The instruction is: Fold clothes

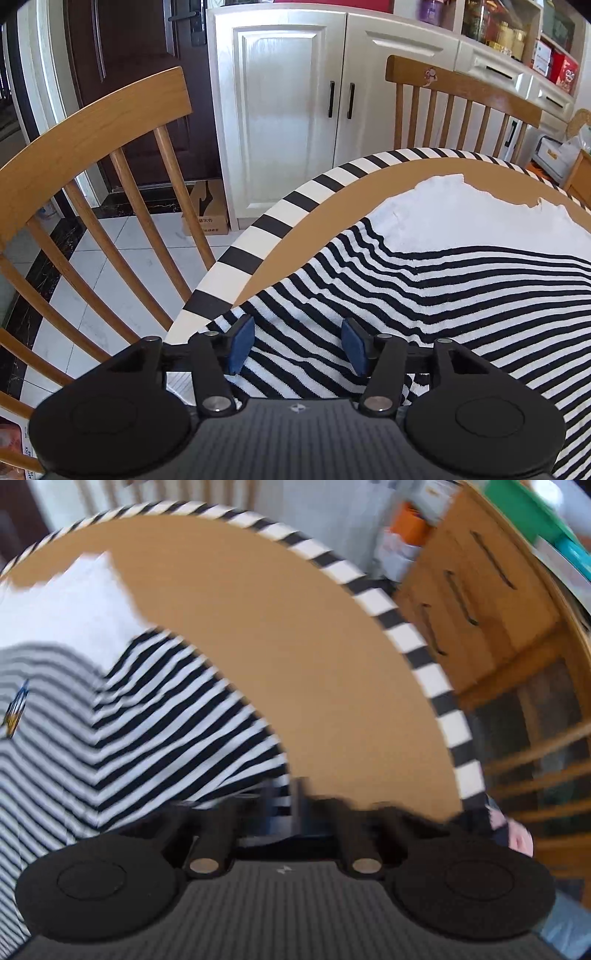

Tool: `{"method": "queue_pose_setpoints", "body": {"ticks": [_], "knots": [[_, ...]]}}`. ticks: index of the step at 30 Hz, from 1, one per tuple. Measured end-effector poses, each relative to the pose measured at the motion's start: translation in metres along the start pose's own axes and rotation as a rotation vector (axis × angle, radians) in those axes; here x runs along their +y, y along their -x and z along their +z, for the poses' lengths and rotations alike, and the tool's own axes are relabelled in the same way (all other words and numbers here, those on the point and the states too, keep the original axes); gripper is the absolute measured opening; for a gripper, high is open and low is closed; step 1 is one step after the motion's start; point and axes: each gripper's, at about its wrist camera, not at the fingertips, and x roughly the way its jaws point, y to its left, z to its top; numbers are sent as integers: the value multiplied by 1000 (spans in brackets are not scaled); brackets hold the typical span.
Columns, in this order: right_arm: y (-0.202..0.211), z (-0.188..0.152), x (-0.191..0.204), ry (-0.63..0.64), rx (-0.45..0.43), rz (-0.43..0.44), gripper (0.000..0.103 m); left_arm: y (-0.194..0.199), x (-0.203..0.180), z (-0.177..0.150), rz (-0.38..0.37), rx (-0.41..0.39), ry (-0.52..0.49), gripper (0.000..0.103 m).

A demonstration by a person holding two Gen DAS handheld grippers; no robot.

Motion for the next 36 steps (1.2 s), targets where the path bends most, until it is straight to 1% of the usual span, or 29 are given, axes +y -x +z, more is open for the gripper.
{"method": "queue_pose_setpoints", "body": {"ticks": [2, 5, 7, 10, 13, 14, 15, 17, 18, 20, 21, 22, 23, 25, 26, 28, 29, 31, 32, 33, 34, 35, 36], "knots": [[0, -1, 10, 68, -18, -41, 1, 0, 0, 0, 0, -1, 1, 57], [-1, 4, 6, 63, -44, -103, 1, 1, 1, -1, 1, -2, 3, 57], [-4, 7, 2, 72, -38, -140, 1, 1, 1, -1, 2, -2, 3, 58], [-9, 5, 2, 98, -23, -155, 1, 1, 2, -2, 4, -3, 3, 59], [-5, 4, 3, 106, -18, -166, 15, 2, 5, 0, 12, 1, 14, 60], [-2, 6, 1, 97, -20, -177, 28, 3, 8, 2, 16, 4, 24, 58], [4, 7, 2, 95, -38, -202, 33, 6, 12, 6, 21, -7, 45, 57], [17, 14, 6, 134, -102, -253, 33, 13, 24, 21, 5, -60, 105, 57], [24, 18, 10, 138, -151, -251, 33, 15, 30, 31, -10, -87, 137, 57], [35, 33, 20, 85, -248, -114, 34, 7, 31, 54, -43, -94, 160, 57], [41, 41, 25, 59, -295, -43, 33, -1, 26, 66, -70, -87, 141, 57], [41, 51, 33, 38, -322, 41, 34, -10, 19, 76, -94, -77, 100, 57], [39, 61, 43, 32, -335, 97, 35, -20, 9, 83, -92, -63, 50, 57], [28, 78, 66, 63, -349, 120, 34, -40, -9, 93, -76, -28, -35, 57], [21, 84, 75, 77, -353, 113, 34, -50, -17, 96, -72, -7, -65, 57], [7, 97, 91, 104, -359, 101, 34, -65, -27, 98, -70, 27, -96, 56], [0, 101, 96, 101, -359, 109, 34, -71, -32, 98, -75, 39, -108, 55], [-12, 110, 102, 83, -333, 146, 30, -79, -39, 96, -86, 49, -131, 52], [-16, 113, 110, 83, -315, 137, 28, -80, -41, 95, -85, 42, -139, 47], [-20, 115, 117, 94, -303, 100, 28, -80, -43, 93, -83, 33, -145, 43], [-24, 115, 123, 115, -292, 61, 26, -81, -46, 92, -50, 27, -166, 35], [-27, 115, 129, 135, -281, 25, 20, -81, -49, 90, -9, 22, -192, 25], [-28, 115, 130, 137, -284, 21, 16, -82, -53, 89, 33, 18, -217, 19]]}}
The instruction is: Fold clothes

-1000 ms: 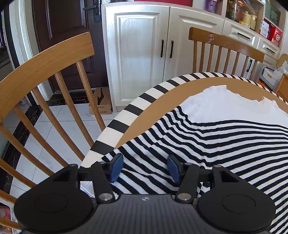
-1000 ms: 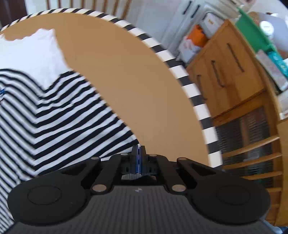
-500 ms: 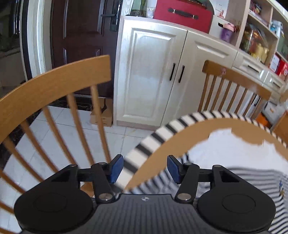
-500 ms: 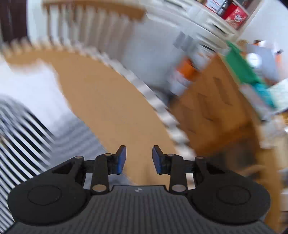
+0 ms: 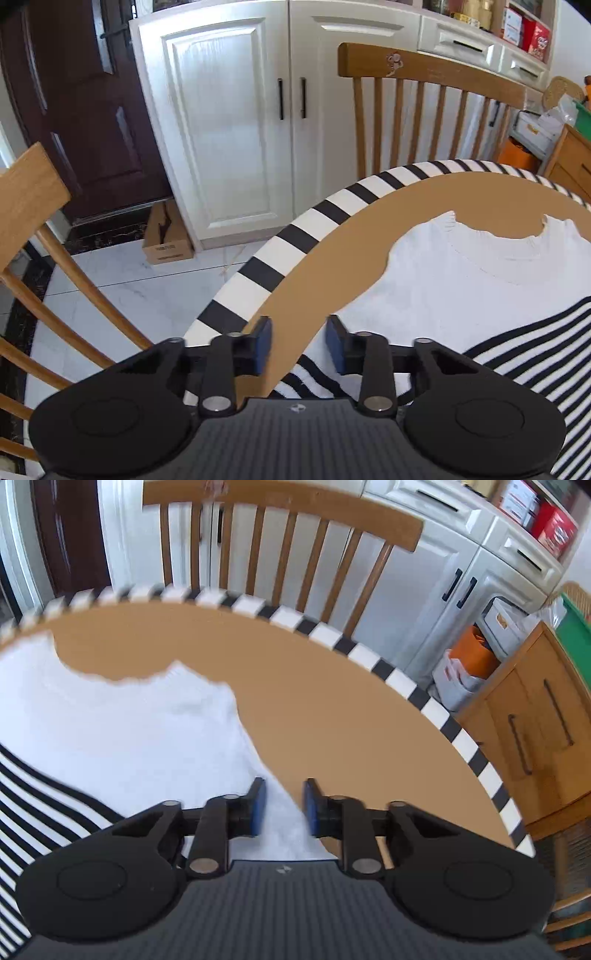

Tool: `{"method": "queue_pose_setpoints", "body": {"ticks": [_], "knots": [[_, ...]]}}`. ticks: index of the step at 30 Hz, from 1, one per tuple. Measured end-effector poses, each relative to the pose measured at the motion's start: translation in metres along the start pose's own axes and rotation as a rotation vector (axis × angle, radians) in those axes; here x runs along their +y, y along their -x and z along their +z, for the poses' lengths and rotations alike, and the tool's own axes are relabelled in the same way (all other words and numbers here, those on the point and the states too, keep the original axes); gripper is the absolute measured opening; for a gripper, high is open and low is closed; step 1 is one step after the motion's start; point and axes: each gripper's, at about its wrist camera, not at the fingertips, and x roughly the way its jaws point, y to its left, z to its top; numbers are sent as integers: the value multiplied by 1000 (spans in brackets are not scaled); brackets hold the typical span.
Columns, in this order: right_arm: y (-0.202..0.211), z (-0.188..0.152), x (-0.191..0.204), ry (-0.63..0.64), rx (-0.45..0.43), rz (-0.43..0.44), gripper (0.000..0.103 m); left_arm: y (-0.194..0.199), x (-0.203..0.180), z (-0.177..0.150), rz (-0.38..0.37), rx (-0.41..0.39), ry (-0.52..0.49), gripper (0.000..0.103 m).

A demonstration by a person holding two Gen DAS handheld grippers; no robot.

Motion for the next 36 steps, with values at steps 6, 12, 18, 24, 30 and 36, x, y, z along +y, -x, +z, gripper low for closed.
{"method": "queue_pose_setpoints", "body": {"ticks": [6, 12, 18, 24, 30, 36], "knots": [[-7, 0, -1, -14, -22, -87, 37, -5, -7, -13, 157, -48, -65, 5], [48, -21, -15, -129, -190, -213, 47, 34, 38, -22, 180, -117, 140, 30], [171, -133, -21, -355, -345, 85, 61, 159, 90, -103, -13, -240, 452, 65], [230, -256, 43, -491, -319, 298, 63, 255, 63, -195, -122, -310, 516, 97], [268, -300, 122, -395, -248, 233, 64, 293, 50, -227, -266, -286, 463, 98], [314, -291, 193, -525, -318, 79, 93, 264, 90, -220, -419, -262, 289, 100]]}}
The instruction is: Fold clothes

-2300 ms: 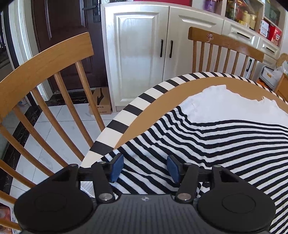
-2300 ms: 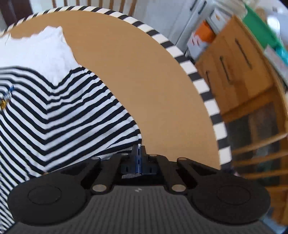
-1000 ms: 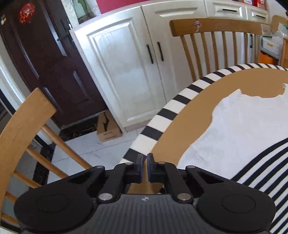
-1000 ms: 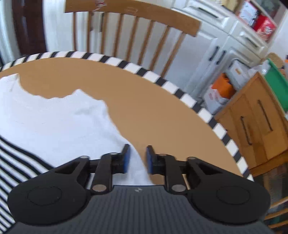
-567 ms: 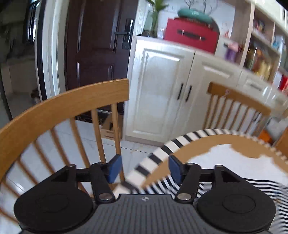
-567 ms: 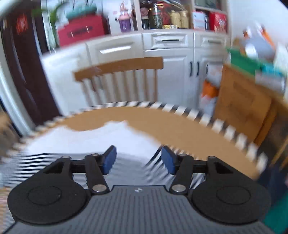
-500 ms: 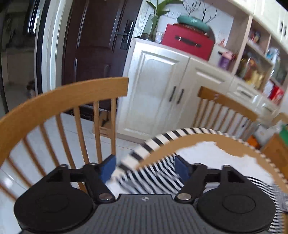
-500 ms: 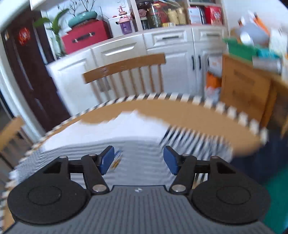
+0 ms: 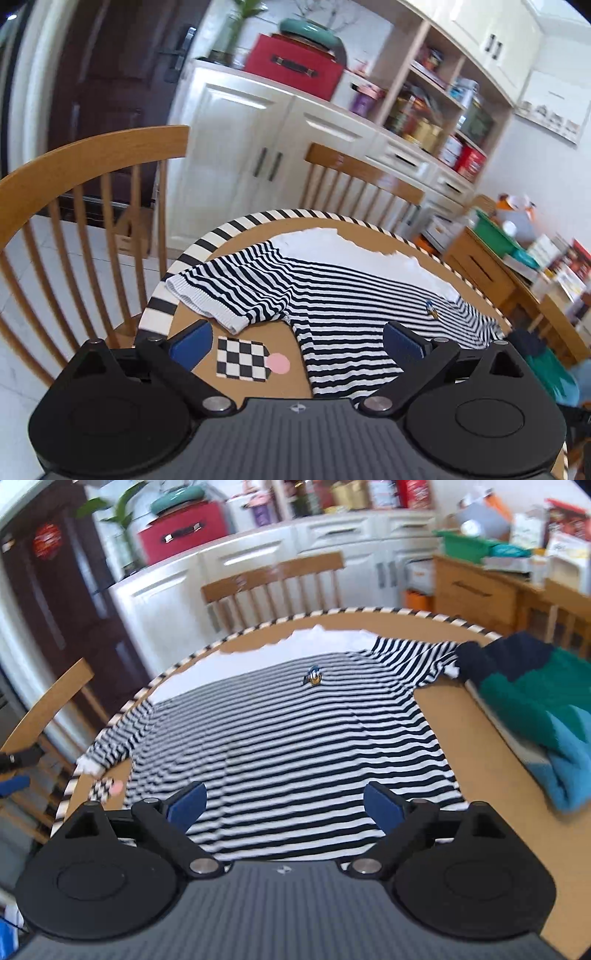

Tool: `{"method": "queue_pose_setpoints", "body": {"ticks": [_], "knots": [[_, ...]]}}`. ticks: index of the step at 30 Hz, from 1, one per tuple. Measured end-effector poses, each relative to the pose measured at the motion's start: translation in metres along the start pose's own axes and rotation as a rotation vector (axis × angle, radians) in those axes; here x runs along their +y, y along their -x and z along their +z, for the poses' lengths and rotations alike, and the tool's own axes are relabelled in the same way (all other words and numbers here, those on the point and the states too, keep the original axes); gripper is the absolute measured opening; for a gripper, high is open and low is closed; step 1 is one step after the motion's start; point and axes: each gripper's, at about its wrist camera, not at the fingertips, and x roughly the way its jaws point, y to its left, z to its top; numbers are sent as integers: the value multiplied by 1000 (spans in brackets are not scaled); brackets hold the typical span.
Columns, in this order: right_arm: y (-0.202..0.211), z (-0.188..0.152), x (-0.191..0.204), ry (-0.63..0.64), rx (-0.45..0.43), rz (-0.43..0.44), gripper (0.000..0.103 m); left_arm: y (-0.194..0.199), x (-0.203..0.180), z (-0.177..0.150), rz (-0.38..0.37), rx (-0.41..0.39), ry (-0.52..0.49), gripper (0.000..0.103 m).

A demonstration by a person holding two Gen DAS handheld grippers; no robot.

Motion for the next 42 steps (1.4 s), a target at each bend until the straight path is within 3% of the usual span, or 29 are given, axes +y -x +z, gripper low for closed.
{"method": "queue_pose_setpoints", "body": {"ticks": [4, 8, 13, 15, 16, 18, 21, 23, 29, 39, 40, 41, 42], "knots": [[8, -8, 65, -56, -60, -68, 100, -19, 29, 29, -64, 85, -162, 100], [3, -17, 119, -138, -77, -1, 101, -46, 50, 55, -157, 169, -329, 97], [-37, -26, 160, -211, -3, 55, 76, -92, 76, 78, -229, 254, -421, 82], [-58, -30, 166, -268, 16, 105, 50, -116, 83, 83, -243, 314, -452, 70], [-69, -32, 168, -298, 25, 126, 49, -128, 86, 85, -246, 343, -470, 64], [-93, -34, 174, -336, 24, 151, 32, -150, 90, 86, -254, 393, -518, 56], [-132, -35, 183, -409, 73, 215, 24, -174, 99, 88, -255, 449, -568, 44], [-153, -34, 191, -446, 106, 258, 21, -184, 107, 90, -277, 489, -566, 39], [-186, -30, 208, -470, 180, 214, 21, -215, 131, 95, -311, 618, -572, 37], [-200, -39, 238, -569, 156, 93, 22, -241, 150, 102, -474, 702, -581, 37], [-201, -39, 241, -572, 157, 83, 21, -243, 149, 102, -484, 704, -590, 32], [-202, -40, 245, -574, 159, 74, 19, -244, 148, 100, -489, 712, -597, 15], [-203, -40, 248, -576, 160, 64, 14, -245, 148, 100, -492, 720, -589, 7]]}}
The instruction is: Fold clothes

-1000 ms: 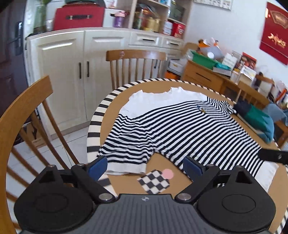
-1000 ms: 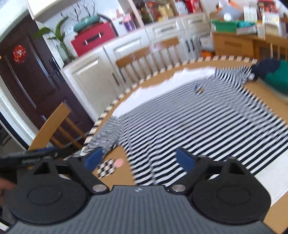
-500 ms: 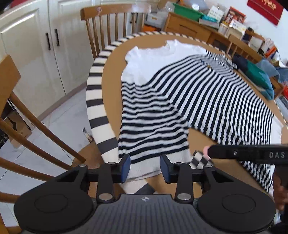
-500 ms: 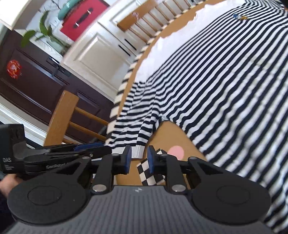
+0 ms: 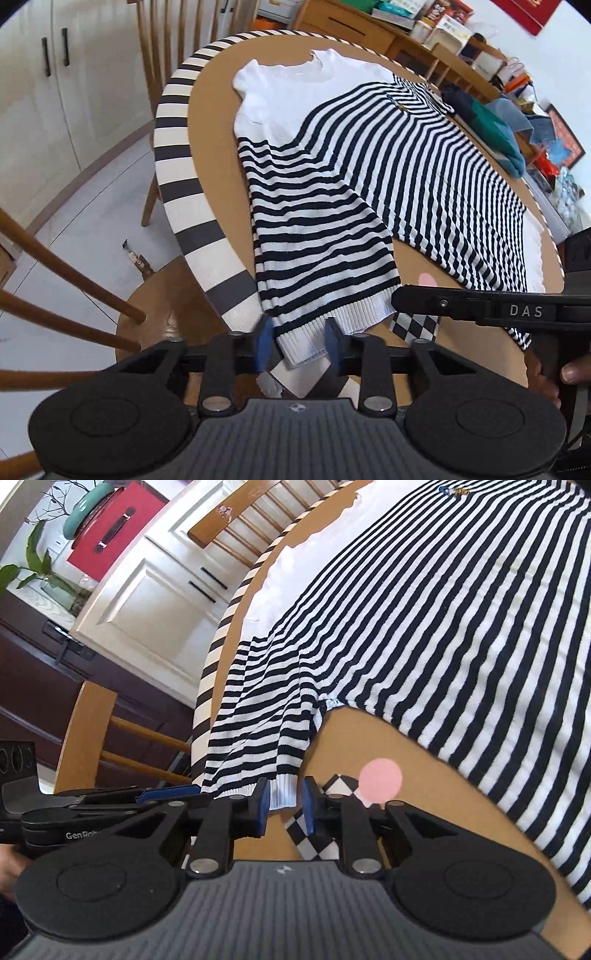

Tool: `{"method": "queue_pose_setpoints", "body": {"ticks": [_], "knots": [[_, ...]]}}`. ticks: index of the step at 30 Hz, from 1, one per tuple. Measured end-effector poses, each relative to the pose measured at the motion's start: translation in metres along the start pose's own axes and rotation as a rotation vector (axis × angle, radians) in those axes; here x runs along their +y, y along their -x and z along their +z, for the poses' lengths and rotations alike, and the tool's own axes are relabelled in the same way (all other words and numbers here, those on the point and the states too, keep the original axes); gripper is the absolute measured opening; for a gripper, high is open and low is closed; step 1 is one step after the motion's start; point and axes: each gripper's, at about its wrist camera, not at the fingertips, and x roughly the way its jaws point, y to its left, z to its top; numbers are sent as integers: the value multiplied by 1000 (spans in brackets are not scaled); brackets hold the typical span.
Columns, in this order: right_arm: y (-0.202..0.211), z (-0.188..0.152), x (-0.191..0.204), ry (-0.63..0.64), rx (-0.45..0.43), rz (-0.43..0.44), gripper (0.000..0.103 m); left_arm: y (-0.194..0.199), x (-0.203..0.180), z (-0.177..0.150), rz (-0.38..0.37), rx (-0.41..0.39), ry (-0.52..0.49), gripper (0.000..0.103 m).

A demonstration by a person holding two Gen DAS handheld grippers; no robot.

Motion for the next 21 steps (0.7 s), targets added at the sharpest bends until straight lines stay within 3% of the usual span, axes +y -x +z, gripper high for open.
{"method": "queue_pose_setpoints", "body": {"ticks": [2, 5, 9, 14, 17, 21], "knots": [[-3, -4, 5, -7, -3, -18, 5, -2, 2, 1, -22, 12, 19, 4], [0, -5, 9, -34, -17, -22, 4, 2, 6, 5, -54, 11, 51, 3], [14, 10, 16, -77, -40, 31, 4, 25, 7, 29, -99, -66, 105, 3], [30, 59, -3, -273, -74, 149, 4, 28, -12, 103, -127, -155, 141, 3], [29, 91, -32, -364, -77, 136, 4, 2, -35, 154, -98, -179, 119, 3], [16, 126, -76, -456, -57, 94, 11, -51, -61, 207, -72, -139, 75, 3]]}}
